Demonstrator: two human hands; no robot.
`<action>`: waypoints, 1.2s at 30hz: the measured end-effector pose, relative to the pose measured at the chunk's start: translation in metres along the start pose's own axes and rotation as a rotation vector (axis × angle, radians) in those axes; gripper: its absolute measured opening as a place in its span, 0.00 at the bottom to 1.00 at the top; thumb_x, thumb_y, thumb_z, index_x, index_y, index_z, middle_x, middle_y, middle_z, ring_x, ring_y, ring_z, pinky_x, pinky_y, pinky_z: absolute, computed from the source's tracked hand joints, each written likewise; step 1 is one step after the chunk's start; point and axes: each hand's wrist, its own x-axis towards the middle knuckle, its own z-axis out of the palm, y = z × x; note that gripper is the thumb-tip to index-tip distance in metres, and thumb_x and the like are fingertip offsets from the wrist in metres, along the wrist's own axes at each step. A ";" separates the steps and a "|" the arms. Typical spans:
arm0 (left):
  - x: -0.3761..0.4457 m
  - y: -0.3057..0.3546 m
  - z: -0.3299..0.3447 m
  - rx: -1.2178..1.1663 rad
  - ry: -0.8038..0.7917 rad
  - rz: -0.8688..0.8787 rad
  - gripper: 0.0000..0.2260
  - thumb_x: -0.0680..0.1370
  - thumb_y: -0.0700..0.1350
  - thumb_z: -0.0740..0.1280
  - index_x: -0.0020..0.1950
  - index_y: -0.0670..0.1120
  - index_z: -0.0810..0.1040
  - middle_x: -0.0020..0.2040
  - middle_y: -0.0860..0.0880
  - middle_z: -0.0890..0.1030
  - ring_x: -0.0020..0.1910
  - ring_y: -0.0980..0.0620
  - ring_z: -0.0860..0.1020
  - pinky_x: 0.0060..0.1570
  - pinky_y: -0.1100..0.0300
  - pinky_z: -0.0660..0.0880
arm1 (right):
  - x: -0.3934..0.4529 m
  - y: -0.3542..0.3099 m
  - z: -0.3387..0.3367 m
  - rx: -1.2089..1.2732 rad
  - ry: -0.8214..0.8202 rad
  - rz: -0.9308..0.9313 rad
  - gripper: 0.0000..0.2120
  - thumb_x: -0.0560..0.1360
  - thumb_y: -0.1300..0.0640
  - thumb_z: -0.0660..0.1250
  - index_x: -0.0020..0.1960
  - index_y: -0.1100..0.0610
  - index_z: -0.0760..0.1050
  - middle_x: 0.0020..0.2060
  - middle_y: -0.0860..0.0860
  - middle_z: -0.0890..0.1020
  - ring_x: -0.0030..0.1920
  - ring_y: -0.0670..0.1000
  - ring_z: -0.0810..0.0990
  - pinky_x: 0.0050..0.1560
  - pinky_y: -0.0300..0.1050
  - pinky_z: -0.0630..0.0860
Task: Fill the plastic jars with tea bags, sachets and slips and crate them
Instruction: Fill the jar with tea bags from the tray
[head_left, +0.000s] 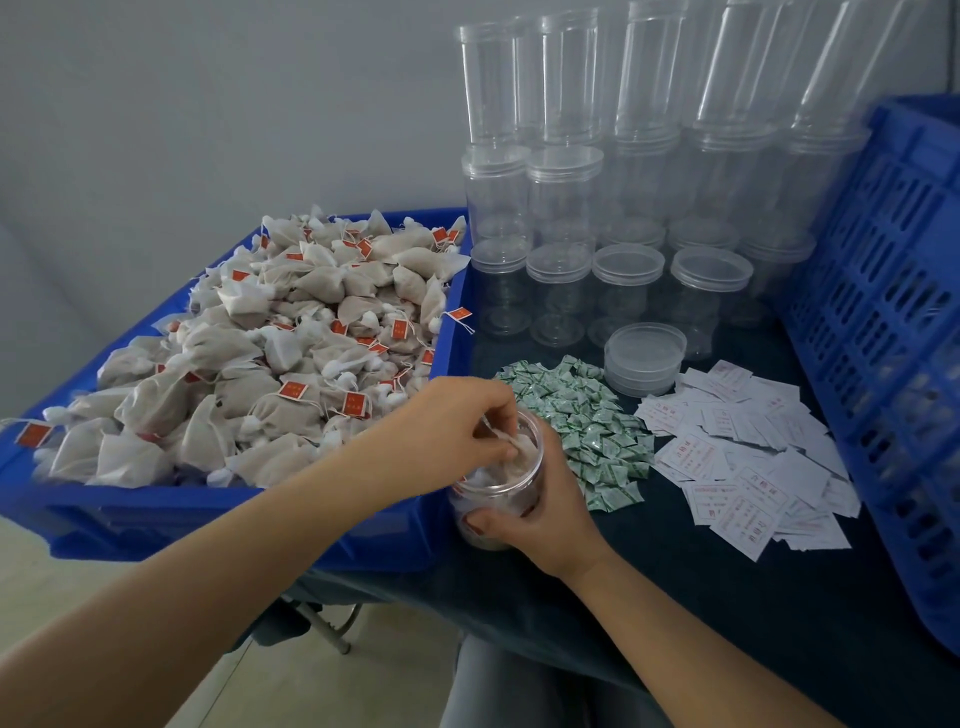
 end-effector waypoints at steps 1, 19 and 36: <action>0.001 0.001 0.006 0.050 0.024 0.019 0.07 0.73 0.42 0.72 0.41 0.48 0.74 0.38 0.57 0.76 0.38 0.59 0.75 0.41 0.71 0.70 | 0.000 -0.001 0.000 -0.009 0.001 -0.012 0.44 0.62 0.49 0.81 0.72 0.38 0.63 0.63 0.38 0.77 0.64 0.45 0.78 0.60 0.40 0.77; 0.033 0.009 0.016 0.375 -0.433 0.025 0.08 0.78 0.41 0.62 0.49 0.42 0.81 0.43 0.46 0.79 0.39 0.52 0.73 0.32 0.67 0.63 | -0.001 -0.002 -0.001 -0.062 0.005 -0.039 0.44 0.59 0.46 0.80 0.66 0.23 0.62 0.63 0.29 0.74 0.65 0.38 0.75 0.59 0.30 0.72; 0.055 0.019 -0.021 0.190 -0.848 -0.011 0.08 0.81 0.47 0.60 0.49 0.54 0.79 0.47 0.54 0.80 0.49 0.51 0.80 0.50 0.60 0.76 | -0.008 -0.010 -0.007 0.002 -0.040 -0.013 0.42 0.61 0.51 0.82 0.67 0.29 0.65 0.62 0.36 0.77 0.63 0.42 0.78 0.57 0.33 0.75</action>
